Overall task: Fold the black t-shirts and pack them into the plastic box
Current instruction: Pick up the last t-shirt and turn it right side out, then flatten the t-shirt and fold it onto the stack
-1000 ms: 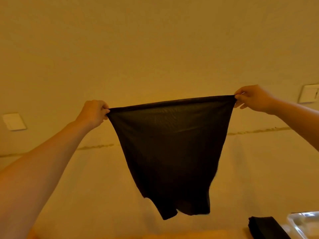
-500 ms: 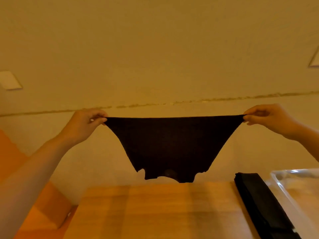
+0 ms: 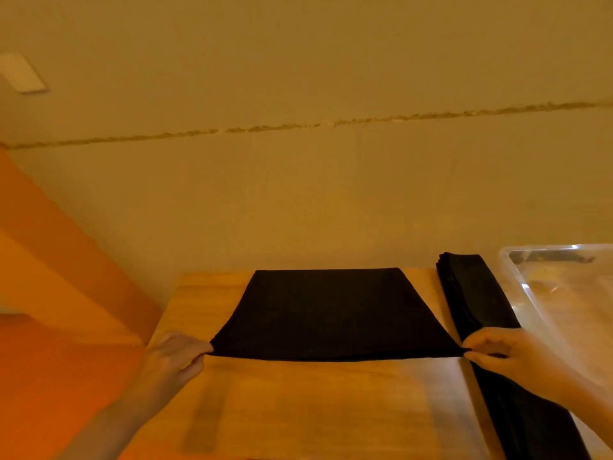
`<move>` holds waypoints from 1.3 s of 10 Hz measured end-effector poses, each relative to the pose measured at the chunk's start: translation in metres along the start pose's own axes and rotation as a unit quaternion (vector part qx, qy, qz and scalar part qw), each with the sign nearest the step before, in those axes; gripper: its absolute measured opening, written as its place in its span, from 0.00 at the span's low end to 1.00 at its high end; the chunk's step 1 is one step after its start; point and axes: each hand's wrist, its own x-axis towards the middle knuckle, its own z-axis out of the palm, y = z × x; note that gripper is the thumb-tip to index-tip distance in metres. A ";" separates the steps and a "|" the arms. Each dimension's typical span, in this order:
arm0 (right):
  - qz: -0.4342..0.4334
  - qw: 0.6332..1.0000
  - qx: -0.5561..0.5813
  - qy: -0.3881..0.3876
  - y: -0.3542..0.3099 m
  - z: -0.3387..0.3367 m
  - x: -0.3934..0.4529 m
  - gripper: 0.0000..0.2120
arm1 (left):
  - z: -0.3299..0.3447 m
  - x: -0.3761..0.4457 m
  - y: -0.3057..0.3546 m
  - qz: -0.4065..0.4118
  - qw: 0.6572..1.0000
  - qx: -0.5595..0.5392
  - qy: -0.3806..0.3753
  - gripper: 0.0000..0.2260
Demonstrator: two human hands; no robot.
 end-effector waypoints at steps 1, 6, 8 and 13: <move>0.001 0.998 -0.064 -0.025 0.028 0.029 -0.023 0.28 | -0.020 -0.020 0.061 0.062 0.997 0.007 0.042 0.08; 0.069 0.966 -0.247 -0.017 0.081 0.157 -0.082 0.10 | 0.074 -0.100 0.096 0.064 0.995 -0.044 -0.064 0.22; 0.072 0.966 -0.248 -0.012 0.083 0.171 -0.104 0.10 | 0.086 -0.119 0.094 0.054 0.996 -0.061 -0.031 0.20; 0.074 0.982 -0.136 0.110 0.077 0.158 -0.085 0.10 | 0.074 -0.105 0.096 -0.081 0.977 -0.173 0.096 0.08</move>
